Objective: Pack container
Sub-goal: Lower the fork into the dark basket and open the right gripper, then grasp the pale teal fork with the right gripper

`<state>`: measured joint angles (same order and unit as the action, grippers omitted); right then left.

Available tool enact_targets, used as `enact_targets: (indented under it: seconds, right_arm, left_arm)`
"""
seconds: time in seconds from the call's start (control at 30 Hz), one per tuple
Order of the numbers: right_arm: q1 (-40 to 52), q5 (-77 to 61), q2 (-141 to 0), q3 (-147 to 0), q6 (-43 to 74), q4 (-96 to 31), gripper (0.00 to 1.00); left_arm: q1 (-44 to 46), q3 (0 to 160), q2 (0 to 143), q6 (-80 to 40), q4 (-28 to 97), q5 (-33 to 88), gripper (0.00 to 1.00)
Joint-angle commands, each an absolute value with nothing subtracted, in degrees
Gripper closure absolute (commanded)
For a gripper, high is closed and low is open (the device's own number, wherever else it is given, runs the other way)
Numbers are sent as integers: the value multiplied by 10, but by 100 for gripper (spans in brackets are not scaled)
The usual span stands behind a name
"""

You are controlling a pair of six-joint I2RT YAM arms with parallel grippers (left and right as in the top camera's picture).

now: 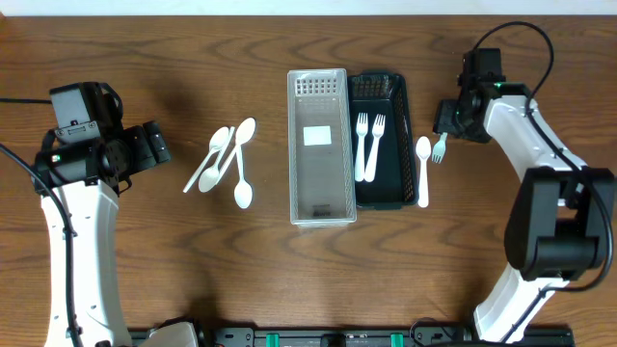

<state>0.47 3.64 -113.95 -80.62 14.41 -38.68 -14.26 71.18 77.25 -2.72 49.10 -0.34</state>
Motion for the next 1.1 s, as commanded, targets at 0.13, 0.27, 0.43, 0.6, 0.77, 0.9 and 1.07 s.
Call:
enact_targets:
  seconds: [0.13,0.27,0.43,0.6,0.77,0.9,1.07]
  right_arm:
    - [-1,43,-1196,-806,158,-379,38]
    - [-1,43,-1204,-806,158,-378,41]
    - [-1,43,-1204,-806,158,-385,68]
    - [-1,43,-1203,-806,158,-405,94]
    - [0,50,-1180,-824,156,-439,98]
    - [4,61,-1131,-875,149,-477,99]
    - [35,-2,-1063,-933,136,-502,99]
  left_arm:
    - [-145,724,775,-20,493,-4,2]
    - [-145,724,775,-20,493,-4,2]
    - [-145,724,775,-20,493,-4,2]
    - [-145,724,775,-20,493,-4,2]
    - [-145,724,775,-20,493,-4,2]
    - [-145,724,775,-20,493,-4,2]
    - [-145,724,775,-20,493,-4,2]
